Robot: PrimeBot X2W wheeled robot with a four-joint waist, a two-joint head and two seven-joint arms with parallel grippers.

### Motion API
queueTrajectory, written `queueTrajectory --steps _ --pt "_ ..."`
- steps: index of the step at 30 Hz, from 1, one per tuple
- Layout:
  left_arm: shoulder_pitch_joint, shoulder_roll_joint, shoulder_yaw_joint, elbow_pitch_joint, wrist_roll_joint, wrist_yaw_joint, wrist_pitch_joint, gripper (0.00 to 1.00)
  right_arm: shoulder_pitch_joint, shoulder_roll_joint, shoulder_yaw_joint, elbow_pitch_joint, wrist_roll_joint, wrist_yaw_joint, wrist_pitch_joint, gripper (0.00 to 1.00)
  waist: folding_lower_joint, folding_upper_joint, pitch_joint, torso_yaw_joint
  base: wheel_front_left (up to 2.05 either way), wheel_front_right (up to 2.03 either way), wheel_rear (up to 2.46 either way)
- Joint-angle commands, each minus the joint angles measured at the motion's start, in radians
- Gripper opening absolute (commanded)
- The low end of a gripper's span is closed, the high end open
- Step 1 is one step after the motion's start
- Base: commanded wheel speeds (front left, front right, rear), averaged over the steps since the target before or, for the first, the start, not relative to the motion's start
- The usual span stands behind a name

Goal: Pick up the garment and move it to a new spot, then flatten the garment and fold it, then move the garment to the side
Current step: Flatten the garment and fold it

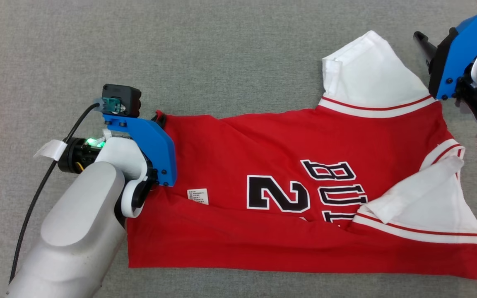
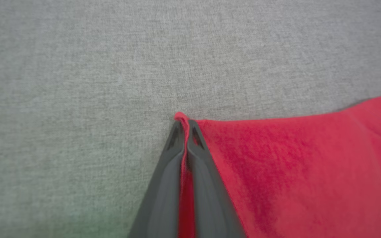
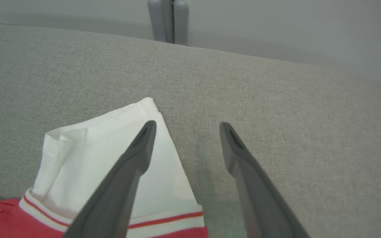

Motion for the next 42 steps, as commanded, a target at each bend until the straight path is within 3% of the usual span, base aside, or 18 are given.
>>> queueTrajectory --steps 1,10,18,19,20,21,25,32,42 --pt "0.049 -0.014 -0.032 0.025 -0.003 -0.009 0.020 0.00 -0.021 -0.008 0.005 0.019 -0.004 0.000 -0.001 1.00 0.0000 0.0000 0.018 0.021 0.00 0.00 0.00" --pt "0.044 -0.042 -0.051 -0.047 -0.005 -0.022 -0.006 0.00 -0.107 -0.030 -0.010 0.158 -0.055 0.000 -0.006 1.00 0.0000 0.0000 0.061 0.100 0.00 0.00 0.00" --pt "0.062 -0.051 -0.055 -0.056 -0.012 -0.027 -0.030 0.00 -0.112 -0.056 0.041 0.246 -0.051 0.000 0.042 1.00 0.0000 0.0000 0.076 0.129 0.00 0.00 0.00" --pt "0.062 -0.049 -0.051 -0.055 -0.011 -0.024 -0.038 0.00 -0.109 -0.059 0.048 0.252 -0.046 0.000 0.054 0.74 0.0000 0.0000 0.075 0.130 0.00 0.00 0.00" --pt "0.061 -0.048 -0.047 -0.054 -0.009 -0.021 -0.048 0.00 -0.107 -0.060 0.055 0.256 -0.042 0.000 0.062 0.15 0.0000 0.0000 0.075 0.131 0.00 0.00 0.00" --pt "0.060 -0.046 -0.042 -0.052 -0.009 -0.019 -0.055 0.00 -0.107 -0.064 0.061 0.256 -0.042 0.000 0.064 0.00 0.0000 0.0000 0.074 0.131 0.00 0.00 0.00" --pt "0.041 -0.037 -0.019 -0.045 0.006 -0.006 -0.121 0.00 -0.117 -0.075 0.050 0.235 -0.021 0.000 0.004 0.00 0.0000 0.0000 0.072 0.124 0.00 0.00 0.00" --pt "0.019 -0.030 0.035 -0.036 0.013 -0.018 -0.291 0.00 -0.085 -0.020 0.002 0.185 0.025 0.000 -0.166 0.00 0.0000 0.0000 0.028 0.091 0.00 0.00 0.00" --pt "0.078 -0.007 0.053 -0.026 0.010 -0.033 -0.399 0.00 0.030 -0.026 0.008 0.075 0.110 0.000 -0.260 0.00 0.0000 0.0000 -0.044 0.040 0.00 0.00 0.00"
